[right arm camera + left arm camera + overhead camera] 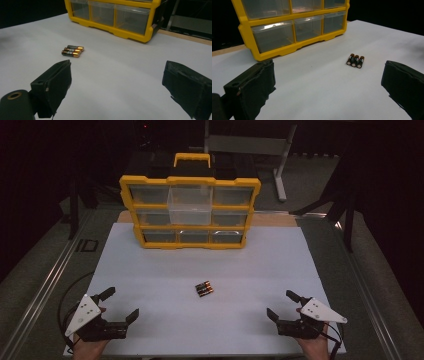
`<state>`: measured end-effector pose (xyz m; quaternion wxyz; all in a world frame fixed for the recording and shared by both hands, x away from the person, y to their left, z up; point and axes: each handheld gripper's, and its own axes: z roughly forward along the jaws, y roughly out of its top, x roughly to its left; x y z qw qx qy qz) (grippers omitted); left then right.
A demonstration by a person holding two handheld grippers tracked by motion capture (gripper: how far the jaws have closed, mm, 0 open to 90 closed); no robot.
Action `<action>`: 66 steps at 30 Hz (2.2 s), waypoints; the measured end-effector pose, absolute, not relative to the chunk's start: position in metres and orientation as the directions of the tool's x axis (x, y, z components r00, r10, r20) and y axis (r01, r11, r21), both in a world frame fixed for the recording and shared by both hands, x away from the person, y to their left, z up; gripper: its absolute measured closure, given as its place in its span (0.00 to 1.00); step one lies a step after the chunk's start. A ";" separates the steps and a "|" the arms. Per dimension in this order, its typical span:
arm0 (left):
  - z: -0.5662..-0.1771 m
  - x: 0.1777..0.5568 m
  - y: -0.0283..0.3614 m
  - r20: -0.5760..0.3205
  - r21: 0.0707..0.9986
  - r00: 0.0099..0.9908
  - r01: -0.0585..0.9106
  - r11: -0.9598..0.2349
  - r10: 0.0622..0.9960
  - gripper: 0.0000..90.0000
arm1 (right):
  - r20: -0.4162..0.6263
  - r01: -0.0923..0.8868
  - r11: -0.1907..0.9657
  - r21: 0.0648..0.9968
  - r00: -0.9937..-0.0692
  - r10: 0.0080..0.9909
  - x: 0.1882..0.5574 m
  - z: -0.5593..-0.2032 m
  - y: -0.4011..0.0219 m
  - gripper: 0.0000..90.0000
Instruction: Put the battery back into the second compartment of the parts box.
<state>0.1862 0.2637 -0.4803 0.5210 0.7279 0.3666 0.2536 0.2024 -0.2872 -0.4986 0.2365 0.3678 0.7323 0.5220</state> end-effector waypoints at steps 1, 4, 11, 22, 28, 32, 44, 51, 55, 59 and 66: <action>-0.480 0.186 0.264 -0.012 0.944 0.601 0.269 -0.188 0.799 0.00 | 0.041 0.291 0.179 0.940 -0.617 0.786 0.202 -0.499 -0.287 0.09; -0.479 0.185 0.264 -0.010 0.945 0.599 0.267 -0.187 0.801 0.00 | 0.040 0.293 0.180 0.939 -0.612 0.789 0.201 -0.499 -0.287 0.09; -0.476 0.186 0.263 -0.004 0.943 0.596 0.270 -0.196 0.803 0.00 | 0.049 0.295 0.167 0.941 -0.605 0.795 0.201 -0.499 -0.291 0.09; -0.466 0.198 0.256 -0.011 0.927 0.634 0.296 -0.230 0.773 0.00 | 0.054 0.307 0.169 0.936 -0.602 0.797 0.204 -0.501 -0.290 0.09; -0.461 0.213 0.247 0.000 0.931 0.653 0.277 -0.239 0.757 0.00 | 0.050 0.308 0.174 0.935 -0.602 0.797 0.205 -0.502 -0.290 0.09; -0.459 0.226 0.238 0.016 0.930 0.666 0.265 -0.256 0.746 0.00 | 0.049 0.307 0.176 0.935 -0.605 0.795 0.205 -0.501 -0.289 0.09; -0.448 0.266 0.201 0.035 0.914 0.721 0.257 -0.314 0.692 0.00 | 0.052 0.312 0.174 0.934 -0.600 0.798 0.205 -0.501 -0.289 0.09; -0.447 0.285 0.182 0.035 0.903 0.746 0.262 -0.341 0.665 0.00 | 0.053 0.315 0.169 0.934 -0.590 0.806 0.205 -0.500 -0.292 0.09; -0.448 0.297 0.175 0.034 0.891 0.750 0.277 -0.360 0.661 0.00 | 0.052 0.317 0.173 0.933 -0.592 0.804 0.205 -0.501 -0.291 0.09; -0.451 0.307 0.172 0.017 0.884 0.753 0.296 -0.361 0.658 0.00 | 0.047 0.314 0.177 0.933 -0.594 0.803 0.205 -0.501 -0.291 0.09; -0.457 0.325 0.162 -0.036 0.838 0.759 0.377 -0.395 0.650 0.00 | 0.054 0.319 0.172 0.932 -0.591 0.805 0.206 -0.501 -0.292 0.09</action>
